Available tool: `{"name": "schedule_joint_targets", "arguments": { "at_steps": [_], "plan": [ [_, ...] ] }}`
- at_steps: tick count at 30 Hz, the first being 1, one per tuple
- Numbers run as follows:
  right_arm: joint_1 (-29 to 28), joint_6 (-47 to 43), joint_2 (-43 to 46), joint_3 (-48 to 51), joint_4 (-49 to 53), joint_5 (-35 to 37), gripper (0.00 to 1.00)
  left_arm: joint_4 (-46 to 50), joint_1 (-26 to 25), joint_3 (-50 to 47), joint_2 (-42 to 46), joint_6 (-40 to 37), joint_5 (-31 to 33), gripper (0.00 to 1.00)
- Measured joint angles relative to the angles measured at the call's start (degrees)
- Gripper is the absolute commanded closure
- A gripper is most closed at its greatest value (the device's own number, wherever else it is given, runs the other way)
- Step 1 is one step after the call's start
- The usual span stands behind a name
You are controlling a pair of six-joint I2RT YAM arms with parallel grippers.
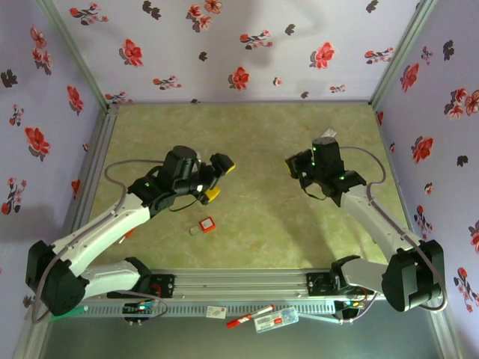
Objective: Unlock with the key
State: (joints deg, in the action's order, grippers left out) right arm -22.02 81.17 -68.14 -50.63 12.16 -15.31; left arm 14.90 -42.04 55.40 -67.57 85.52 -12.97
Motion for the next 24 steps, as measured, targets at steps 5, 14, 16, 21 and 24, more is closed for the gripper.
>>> {"name": "schedule_joint_targets", "arguments": {
  "at_steps": [5,14,16,21,24],
  "plan": [
    [-6.0,4.4,-3.1,-4.0,-9.5,0.1,1.0,-7.4,-0.3,3.5,-4.1,9.9,0.0,0.0],
    [-13.4,11.7,-10.5,-6.9,-23.7,0.7,1.0,-15.6,-0.4,4.1,-6.2,20.7,5.6,0.0],
    [-14.5,13.4,-11.4,-6.8,-26.4,0.9,1.0,-16.7,-0.3,4.1,-6.2,21.6,7.2,0.0],
    [-16.2,16.2,-11.7,-6.6,-30.9,1.4,1.0,-18.5,0.7,4.0,-6.7,22.4,9.5,0.0],
    [-17.1,17.6,-11.7,-5.7,-33.9,1.6,1.0,-19.5,1.9,3.2,-7.0,22.4,10.6,0.01]
  ]
}}
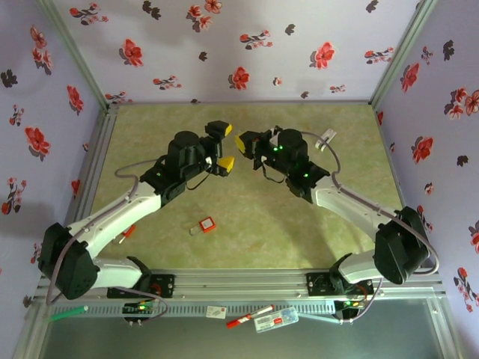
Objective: Unlock with the key
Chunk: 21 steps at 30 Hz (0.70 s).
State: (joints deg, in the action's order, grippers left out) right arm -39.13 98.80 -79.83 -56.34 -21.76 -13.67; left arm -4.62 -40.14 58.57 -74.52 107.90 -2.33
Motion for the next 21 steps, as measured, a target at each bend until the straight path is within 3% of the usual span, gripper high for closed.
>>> {"name": "schedule_joint_targets", "arguments": {
  "at_steps": [9,21],
  "plan": [
    [-2.3,2.4,0.5,4.0,-3.0,0.9,1.0,-7.4,1.7,-1.3,-4.0,0.0,1.7,0.07],
    [-2.3,-2.6,0.5,-0.6,3.7,-1.8,1.0,-8.6,1.3,-6.6,-2.1,2.5,-6.0,0.05]
  ]
}}
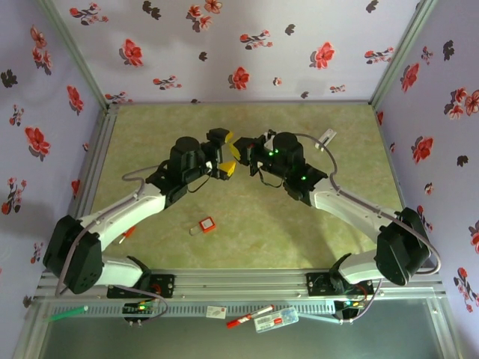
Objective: Unlock with the key
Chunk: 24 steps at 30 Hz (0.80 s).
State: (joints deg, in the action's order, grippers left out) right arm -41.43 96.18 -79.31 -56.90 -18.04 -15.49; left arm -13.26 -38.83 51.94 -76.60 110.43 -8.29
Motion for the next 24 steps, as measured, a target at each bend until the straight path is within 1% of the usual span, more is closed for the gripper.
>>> {"name": "schedule_joint_targets", "arguments": {
  "at_steps": [4,8,13,19,21,24],
  "plan": [
    [-0.6,0.0,-0.3,0.0,-0.3,-0.5,1.0,-0.9,-0.1,-0.5,0.5,1.3,-0.5,0.05],
    [-2.3,0.5,-1.4,0.0,-1.6,-0.7,1.0,-4.3,-0.1,-0.7,0.5,3.0,-0.5,0.06],
    [-5.2,3.3,-2.6,0.6,-5.7,0.1,1.0,-7.1,0.0,-1.3,0.6,4.1,0.0,0.17],
    [-6.0,4.3,-1.8,2.6,-6.6,1.0,1.0,-7.4,0.6,-4.0,1.5,4.6,0.7,0.35],
    [-6.0,4.4,-0.9,3.4,-6.6,1.3,1.0,-7.3,0.9,-4.7,2.0,4.6,0.8,0.38],
    [-6.0,4.5,0.7,5.0,-6.6,2.0,1.0,-7.2,1.3,-5.0,2.6,4.7,1.0,0.39]
  ]
}}
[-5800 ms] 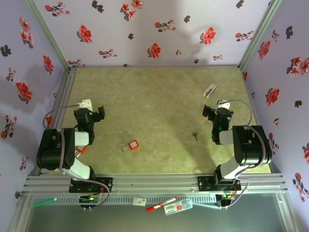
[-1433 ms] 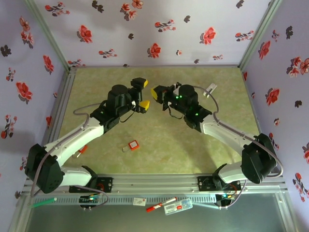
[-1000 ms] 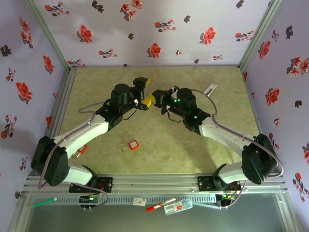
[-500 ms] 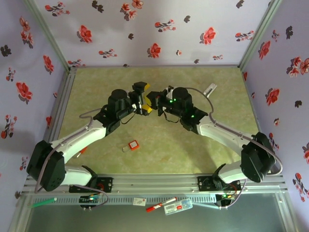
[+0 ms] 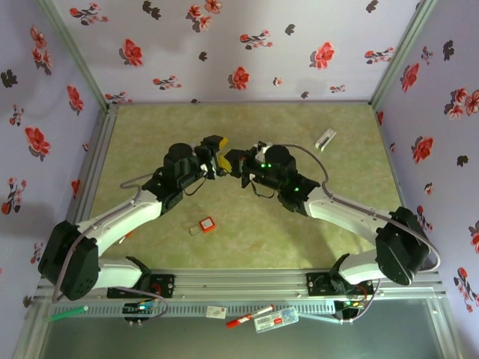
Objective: Unlock with the key
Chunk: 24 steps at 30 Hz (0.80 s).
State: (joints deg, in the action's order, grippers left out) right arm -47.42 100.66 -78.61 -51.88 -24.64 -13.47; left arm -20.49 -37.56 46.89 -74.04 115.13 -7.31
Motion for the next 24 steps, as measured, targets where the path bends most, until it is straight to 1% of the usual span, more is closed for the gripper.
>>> {"name": "schedule_joint_targets", "arguments": {
  "at_steps": [7,14,21,24],
  "plan": [
    [0.0,0.1,1.3,1.7,0.0,1.0,1.0,1.1,0.3,-0.2,1.4,-0.2,0.2,0.4],
    [0.1,0.1,1.9,2.7,0.0,1.3,1.0,2.5,0.5,-0.4,2.1,-0.9,0.2,0.46],
    [0.5,0.1,3.6,4.3,0.1,1.3,1.0,3.9,1.0,-1.0,3.2,-2.0,0.2,0.56],
    [0.6,0.2,3.7,4.3,0.0,1.3,1.0,4.3,1.0,-1.0,3.2,-2.5,0.2,0.66]
  ]
}}
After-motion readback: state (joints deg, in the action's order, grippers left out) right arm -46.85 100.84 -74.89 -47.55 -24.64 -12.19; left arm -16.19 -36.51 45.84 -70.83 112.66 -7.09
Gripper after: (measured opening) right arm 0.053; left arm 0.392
